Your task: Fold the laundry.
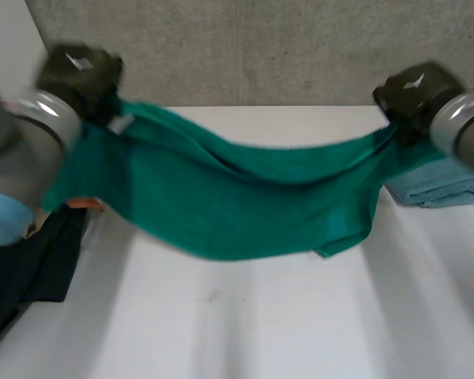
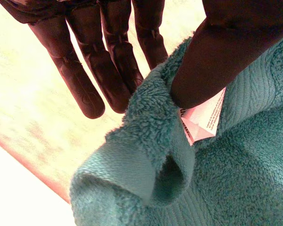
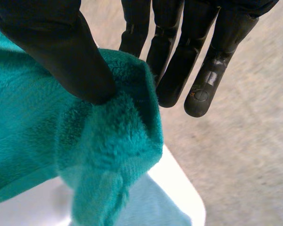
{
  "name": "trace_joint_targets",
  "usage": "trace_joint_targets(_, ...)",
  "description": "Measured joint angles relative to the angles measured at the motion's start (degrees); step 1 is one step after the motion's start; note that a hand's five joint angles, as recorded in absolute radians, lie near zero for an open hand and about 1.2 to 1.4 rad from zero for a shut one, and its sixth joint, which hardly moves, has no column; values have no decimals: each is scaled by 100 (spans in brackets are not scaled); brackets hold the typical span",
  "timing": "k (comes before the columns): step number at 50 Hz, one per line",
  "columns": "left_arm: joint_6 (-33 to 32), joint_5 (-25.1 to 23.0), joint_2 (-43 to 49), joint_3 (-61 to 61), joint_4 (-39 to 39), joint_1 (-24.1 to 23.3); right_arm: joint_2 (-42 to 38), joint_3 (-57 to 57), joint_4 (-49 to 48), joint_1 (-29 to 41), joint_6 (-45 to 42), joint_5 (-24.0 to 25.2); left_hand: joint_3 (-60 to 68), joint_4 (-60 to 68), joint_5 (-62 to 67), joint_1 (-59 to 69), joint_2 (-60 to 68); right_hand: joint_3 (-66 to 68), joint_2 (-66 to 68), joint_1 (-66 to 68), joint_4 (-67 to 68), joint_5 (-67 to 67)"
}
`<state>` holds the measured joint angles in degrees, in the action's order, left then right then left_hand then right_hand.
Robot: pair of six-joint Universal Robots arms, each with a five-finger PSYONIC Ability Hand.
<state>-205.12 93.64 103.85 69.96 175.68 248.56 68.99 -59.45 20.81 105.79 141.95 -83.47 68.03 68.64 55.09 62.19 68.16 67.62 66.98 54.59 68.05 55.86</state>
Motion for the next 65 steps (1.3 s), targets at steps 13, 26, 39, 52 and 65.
trace_joint_targets(13,54,-260,-1404,358,-1243,702,1062,853,2073,-1148,-938,812,0,0,0,0,4,0,0,0,27,0)
trace_joint_targets(26,488,-711,-71,790,-1568,1015,339,378,2260,-1248,-1251,953,0,1,56,0,4,0,0,69,28,0)
trace_joint_targets(39,598,-598,1764,-679,-663,838,-1033,699,1215,-555,-1223,140,0,1,56,0,13,0,0,70,28,0)
trace_joint_targets(52,309,-456,2448,-2654,1589,579,-2290,3323,-1204,-170,-1116,-387,1,4,56,0,17,0,0,70,28,0)
trace_joint_targets(65,303,-356,2281,-2227,3154,523,-1921,2960,-3175,6,-730,-530,1,20,121,0,19,0,0,70,28,96)
